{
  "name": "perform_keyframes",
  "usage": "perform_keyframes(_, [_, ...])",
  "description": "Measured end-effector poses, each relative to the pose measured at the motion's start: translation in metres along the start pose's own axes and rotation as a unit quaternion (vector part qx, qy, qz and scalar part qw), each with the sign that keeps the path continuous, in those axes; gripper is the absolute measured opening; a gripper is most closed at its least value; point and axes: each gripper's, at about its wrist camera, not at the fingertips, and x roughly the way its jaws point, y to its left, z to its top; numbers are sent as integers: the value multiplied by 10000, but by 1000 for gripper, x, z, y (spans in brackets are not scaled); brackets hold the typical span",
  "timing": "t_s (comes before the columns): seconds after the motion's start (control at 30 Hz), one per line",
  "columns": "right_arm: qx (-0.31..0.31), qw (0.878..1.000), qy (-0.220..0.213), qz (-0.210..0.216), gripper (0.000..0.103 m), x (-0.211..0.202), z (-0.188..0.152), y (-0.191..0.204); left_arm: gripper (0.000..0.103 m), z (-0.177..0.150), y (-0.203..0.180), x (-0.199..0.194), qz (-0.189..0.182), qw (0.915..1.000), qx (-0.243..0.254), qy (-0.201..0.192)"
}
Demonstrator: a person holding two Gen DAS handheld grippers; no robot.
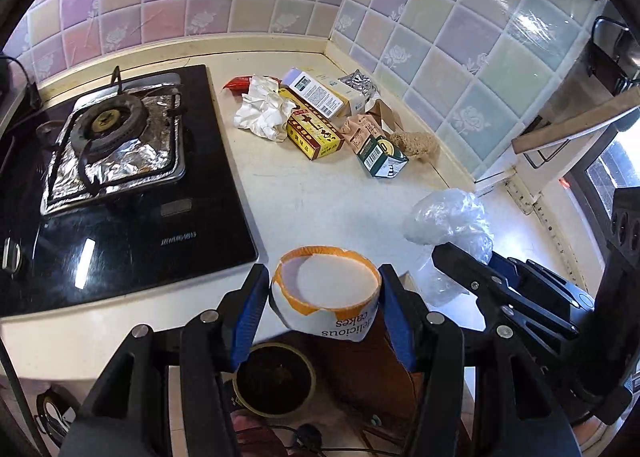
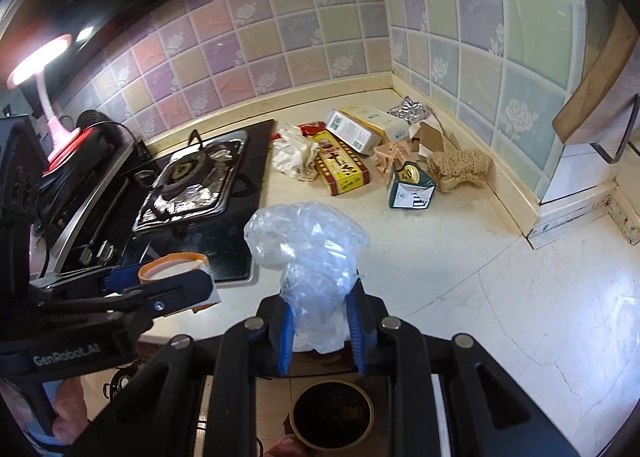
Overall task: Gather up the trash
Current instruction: 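Grasp the white paper cup with the left tool while the right tool grasps the clear plastic bag, then lower both held items down over the trash bin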
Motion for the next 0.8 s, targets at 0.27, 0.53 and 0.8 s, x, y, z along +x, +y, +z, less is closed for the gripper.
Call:
perform_keyframes(0.27, [-298, 9995, 82, 117, 23, -28, -35, 19, 54, -46, -5, -24, 127, 9998, -117, -83])
perform_keyframes(0.53, [-414, 9975, 542, 162, 23, -22, -88, 28, 54, -102, 0, -22, 320, 9991, -218, 186])
perform_keyframes(0.8, [-73, 9917, 1283, 42, 23, 15, -146, 24, 54, -149, 18, 2, 431, 9967, -175, 671])
